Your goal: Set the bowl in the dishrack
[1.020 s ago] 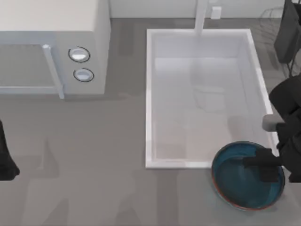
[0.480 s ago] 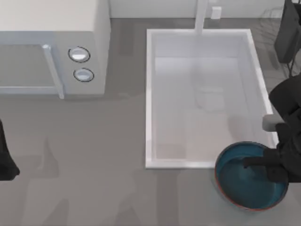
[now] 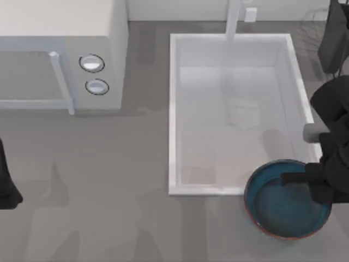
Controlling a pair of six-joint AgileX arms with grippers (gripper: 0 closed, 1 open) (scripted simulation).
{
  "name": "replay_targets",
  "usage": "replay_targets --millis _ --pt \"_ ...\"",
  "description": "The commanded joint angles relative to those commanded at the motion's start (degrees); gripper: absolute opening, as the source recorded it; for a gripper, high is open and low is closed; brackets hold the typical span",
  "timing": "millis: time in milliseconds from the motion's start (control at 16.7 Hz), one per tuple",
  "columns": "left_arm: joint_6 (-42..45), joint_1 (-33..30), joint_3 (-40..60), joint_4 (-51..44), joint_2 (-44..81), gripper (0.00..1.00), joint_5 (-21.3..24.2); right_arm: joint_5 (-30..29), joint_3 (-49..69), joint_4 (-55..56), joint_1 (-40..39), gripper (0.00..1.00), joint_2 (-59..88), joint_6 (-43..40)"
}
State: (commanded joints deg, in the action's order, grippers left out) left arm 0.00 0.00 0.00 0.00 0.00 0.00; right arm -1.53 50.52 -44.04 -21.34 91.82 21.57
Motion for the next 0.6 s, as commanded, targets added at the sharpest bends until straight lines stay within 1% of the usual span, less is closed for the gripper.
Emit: replay_targets --millis 180,420,600 --pt "0.0 0.0 0.0 0.0 0.0 1.0 0.0 0.01 8.59 -9.44 -0.11 0.0 -0.34 0.01" --pt "0.0 0.0 0.0 0.0 0.0 1.0 0.0 0.01 22.33 -27.33 0.17 0.0 -2.1 -0.09" --pt "0.0 0.0 0.0 0.0 0.0 1.0 0.0 0.02 31.43 -37.67 0.57 0.0 -4.35 -0.36"
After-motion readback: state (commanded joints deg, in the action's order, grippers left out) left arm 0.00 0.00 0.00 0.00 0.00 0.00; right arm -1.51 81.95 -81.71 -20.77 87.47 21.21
